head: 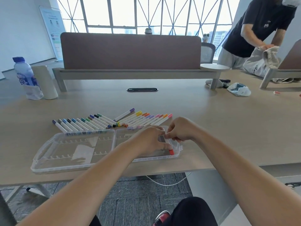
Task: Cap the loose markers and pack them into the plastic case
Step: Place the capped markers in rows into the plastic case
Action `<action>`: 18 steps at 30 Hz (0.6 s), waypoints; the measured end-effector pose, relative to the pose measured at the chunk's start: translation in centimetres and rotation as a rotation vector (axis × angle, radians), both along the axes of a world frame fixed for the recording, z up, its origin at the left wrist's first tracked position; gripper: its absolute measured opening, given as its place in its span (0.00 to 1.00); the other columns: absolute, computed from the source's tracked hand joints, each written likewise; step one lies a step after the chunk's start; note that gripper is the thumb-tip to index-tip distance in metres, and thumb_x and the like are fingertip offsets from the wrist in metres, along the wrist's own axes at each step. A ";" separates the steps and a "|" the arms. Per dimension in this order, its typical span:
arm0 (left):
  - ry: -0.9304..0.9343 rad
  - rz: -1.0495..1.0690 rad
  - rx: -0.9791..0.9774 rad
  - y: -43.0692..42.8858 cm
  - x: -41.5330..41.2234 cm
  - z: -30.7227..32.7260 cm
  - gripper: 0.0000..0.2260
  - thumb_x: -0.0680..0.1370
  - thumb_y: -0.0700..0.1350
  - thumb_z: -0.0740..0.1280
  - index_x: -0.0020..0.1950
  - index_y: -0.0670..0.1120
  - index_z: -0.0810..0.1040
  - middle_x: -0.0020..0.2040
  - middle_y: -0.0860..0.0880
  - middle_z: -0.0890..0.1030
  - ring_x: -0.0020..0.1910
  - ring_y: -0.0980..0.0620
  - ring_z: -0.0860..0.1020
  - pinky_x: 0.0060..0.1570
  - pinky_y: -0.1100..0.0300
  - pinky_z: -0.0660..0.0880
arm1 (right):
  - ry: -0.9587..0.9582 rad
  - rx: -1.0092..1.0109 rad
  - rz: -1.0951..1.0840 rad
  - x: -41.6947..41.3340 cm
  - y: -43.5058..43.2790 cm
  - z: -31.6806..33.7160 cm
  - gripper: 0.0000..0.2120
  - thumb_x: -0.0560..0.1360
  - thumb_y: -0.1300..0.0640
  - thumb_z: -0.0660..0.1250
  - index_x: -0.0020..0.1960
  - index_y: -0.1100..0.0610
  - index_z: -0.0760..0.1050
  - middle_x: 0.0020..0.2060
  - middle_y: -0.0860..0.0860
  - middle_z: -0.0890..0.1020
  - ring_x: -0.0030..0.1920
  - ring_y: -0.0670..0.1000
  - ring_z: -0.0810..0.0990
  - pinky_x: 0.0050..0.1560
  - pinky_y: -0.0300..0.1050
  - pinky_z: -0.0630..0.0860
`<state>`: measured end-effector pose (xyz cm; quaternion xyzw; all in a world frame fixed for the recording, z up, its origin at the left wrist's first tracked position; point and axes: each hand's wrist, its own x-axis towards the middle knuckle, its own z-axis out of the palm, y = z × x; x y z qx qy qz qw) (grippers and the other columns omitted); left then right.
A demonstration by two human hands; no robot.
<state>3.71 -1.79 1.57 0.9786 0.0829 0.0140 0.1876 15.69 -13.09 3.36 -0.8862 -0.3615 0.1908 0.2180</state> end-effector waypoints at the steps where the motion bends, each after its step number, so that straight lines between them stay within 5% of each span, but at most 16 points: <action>1: 0.001 -0.006 0.010 0.0 0.1 0.0 0.28 0.75 0.63 0.68 0.72 0.52 0.73 0.75 0.55 0.68 0.74 0.53 0.64 0.71 0.55 0.61 | -0.012 -0.003 0.008 0.0 0.0 0.0 0.10 0.73 0.55 0.75 0.34 0.56 0.80 0.25 0.48 0.79 0.25 0.46 0.74 0.31 0.38 0.72; 18: 0.040 -0.005 0.052 -0.2 -0.2 0.5 0.26 0.75 0.64 0.67 0.68 0.51 0.77 0.68 0.52 0.75 0.68 0.50 0.69 0.67 0.50 0.69 | -0.128 -0.052 0.095 -0.7 0.1 0.3 0.09 0.74 0.59 0.72 0.35 0.56 0.79 0.27 0.48 0.78 0.26 0.45 0.74 0.34 0.39 0.72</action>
